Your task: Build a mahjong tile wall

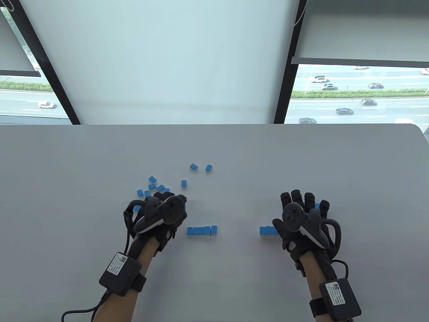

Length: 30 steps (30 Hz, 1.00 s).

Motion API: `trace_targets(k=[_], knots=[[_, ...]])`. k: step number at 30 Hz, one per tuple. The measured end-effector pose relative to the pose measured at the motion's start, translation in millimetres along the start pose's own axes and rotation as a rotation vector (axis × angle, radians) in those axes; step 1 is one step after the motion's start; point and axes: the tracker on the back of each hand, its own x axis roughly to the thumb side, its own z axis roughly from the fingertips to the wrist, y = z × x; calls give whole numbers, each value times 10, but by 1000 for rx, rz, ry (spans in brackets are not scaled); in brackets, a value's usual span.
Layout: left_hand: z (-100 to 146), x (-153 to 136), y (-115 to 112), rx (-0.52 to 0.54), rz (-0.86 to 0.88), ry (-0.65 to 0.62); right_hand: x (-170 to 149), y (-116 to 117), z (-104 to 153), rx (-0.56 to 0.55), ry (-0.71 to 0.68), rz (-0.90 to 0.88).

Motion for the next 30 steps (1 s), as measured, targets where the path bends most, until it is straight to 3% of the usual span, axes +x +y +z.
trace_targets(k=[5,11,23,30], knots=[[44,192,-261,-89,2,-53,-1,6,-2,4,4,5],[47,325,-387,-149,-55,-81,4,3,2,4,6,13],[34,408,-448,-182,-83,-101,12,0,6,5,5,19],[22,271,-292,-201,-78,-101,13,-4,4,5,3,15]])
